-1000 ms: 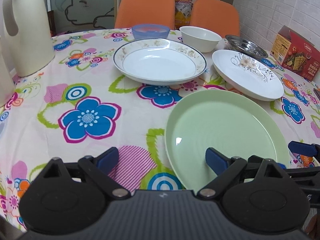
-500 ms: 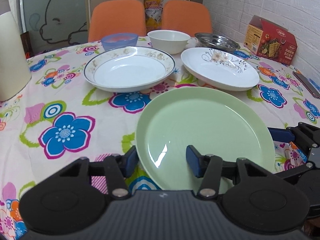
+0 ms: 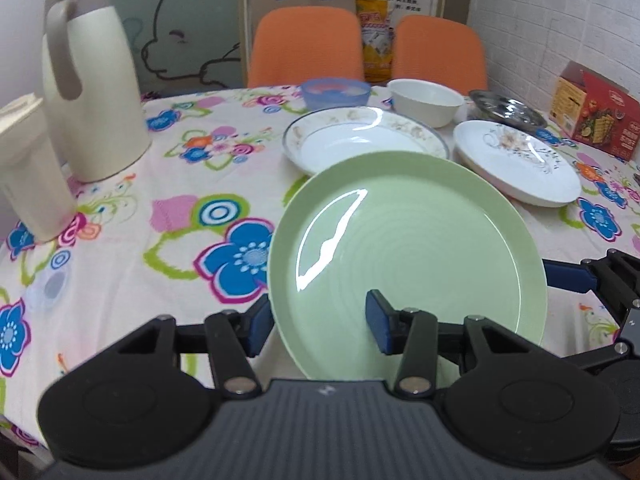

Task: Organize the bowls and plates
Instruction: 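Lift the green plate with the left gripper toward the gold-rimmed white plate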

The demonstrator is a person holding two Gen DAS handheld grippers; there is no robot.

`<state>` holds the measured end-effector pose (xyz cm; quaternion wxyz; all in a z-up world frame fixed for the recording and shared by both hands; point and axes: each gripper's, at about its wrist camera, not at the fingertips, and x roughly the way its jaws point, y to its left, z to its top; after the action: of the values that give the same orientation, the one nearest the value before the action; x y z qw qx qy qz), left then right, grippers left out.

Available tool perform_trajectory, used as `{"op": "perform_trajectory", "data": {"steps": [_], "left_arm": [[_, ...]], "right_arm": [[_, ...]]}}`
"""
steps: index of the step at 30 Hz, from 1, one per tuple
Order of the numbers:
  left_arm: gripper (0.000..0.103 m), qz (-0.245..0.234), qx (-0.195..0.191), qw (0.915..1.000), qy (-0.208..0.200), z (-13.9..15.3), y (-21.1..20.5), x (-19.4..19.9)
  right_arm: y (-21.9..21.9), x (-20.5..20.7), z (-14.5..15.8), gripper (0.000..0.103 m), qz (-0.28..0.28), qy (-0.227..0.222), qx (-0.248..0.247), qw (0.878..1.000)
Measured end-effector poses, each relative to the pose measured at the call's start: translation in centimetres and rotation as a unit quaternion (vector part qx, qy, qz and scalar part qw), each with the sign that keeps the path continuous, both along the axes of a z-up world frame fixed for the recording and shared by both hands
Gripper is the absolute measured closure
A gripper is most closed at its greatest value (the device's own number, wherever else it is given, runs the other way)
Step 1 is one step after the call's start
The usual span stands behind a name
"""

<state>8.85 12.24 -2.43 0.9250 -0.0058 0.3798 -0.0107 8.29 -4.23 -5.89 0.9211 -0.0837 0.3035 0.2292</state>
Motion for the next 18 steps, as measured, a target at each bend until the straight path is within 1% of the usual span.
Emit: {"op": "perform_trajectory", "data": {"steps": [3, 6, 9, 11, 14, 15, 16, 18], "left_arm": [[0.056, 0.009, -0.016, 0.9997, 0.014, -0.7, 1.7, 0.0], [0.056, 0.011, -0.025, 0.9994, 0.021, -1.3, 2.2, 0.2], [0.056, 0.012, -0.018, 0.9997, 0.013, -1.5, 2.0, 0.6], [0.056, 0.016, -0.027, 0.9994, 0.012, -1.5, 2.3, 0.8], [0.055, 0.014, -0.030, 0.9994, 0.009, -1.5, 2.6, 1.0], [0.050, 0.016, -0.028, 0.9994, 0.009, -1.5, 2.6, 1.0], [0.041, 0.019, -0.026, 0.9995, 0.006, -1.3, 2.7, 0.8], [0.036, 0.032, -0.027, 0.9990, -0.016, -0.6, 3.3, 0.0]], "right_arm": [[1.0, -0.2, -0.5, 0.022, 0.011, 0.001, -0.015, 1.000], [0.7, 0.2, -0.7, 0.020, 0.007, 0.027, 0.001, 1.000], [0.9, 0.5, -0.7, 0.020, 0.005, 0.028, 0.005, 1.000], [1.0, 0.6, -0.7, 0.019, 0.009, 0.030, 0.005, 1.000], [0.6, 0.7, -0.6, 0.021, 0.019, 0.036, 0.007, 0.999], [0.1, 0.6, -0.4, 0.021, 0.015, 0.038, 0.013, 0.999], [-0.7, 0.4, 0.0, 0.021, 0.006, 0.034, 0.027, 0.999], [-2.8, 0.0, 1.0, 0.021, -0.019, 0.024, 0.053, 0.998]]}}
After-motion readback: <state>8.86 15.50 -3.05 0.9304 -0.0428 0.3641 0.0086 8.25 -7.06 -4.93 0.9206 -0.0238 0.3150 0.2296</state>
